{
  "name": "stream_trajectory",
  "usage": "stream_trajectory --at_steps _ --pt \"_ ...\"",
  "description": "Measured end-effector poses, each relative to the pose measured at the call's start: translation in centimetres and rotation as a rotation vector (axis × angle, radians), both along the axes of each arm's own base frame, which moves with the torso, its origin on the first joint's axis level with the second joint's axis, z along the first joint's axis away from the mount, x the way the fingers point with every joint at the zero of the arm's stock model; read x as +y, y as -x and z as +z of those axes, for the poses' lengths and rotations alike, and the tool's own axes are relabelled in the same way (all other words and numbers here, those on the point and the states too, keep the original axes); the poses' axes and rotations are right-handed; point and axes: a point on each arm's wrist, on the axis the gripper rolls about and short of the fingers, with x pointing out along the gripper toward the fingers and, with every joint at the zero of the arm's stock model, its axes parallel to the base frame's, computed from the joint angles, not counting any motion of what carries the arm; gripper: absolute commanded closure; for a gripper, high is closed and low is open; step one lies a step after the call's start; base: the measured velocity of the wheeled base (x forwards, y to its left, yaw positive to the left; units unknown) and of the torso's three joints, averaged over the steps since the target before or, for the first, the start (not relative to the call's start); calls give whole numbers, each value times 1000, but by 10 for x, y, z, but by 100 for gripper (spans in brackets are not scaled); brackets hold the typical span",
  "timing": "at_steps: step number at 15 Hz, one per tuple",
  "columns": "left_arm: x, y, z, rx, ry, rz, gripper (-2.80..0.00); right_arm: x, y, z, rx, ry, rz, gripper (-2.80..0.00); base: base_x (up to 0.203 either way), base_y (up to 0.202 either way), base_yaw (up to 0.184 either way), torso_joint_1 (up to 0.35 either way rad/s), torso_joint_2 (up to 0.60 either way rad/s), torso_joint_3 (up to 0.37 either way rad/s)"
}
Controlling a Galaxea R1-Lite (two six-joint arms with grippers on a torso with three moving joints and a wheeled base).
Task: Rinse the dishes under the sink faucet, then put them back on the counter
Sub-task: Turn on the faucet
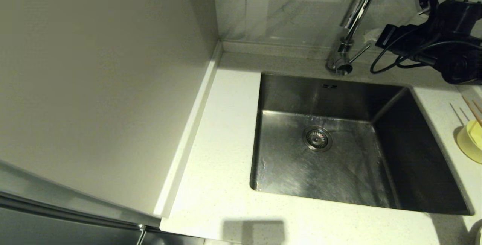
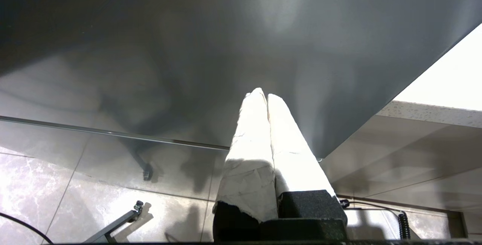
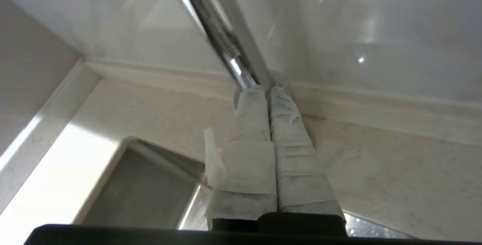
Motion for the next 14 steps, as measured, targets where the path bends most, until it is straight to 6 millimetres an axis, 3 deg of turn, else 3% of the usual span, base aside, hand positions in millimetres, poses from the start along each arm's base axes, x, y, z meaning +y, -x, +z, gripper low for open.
stream_trajectory --at_steps 8,12,14 --pt "0 0 0 0 0 0 0 -3 -7 -25 69 96 22 0 0 0 0 0 0 0" --pt "0 0 0 0 0 0 0 -10 4 -46 179 189 75 0 0 0 0 0 0 0" --pt "0 0 0 0 0 0 0 -11 10 -47 204 192 83 0 0 0 0 0 0 0"
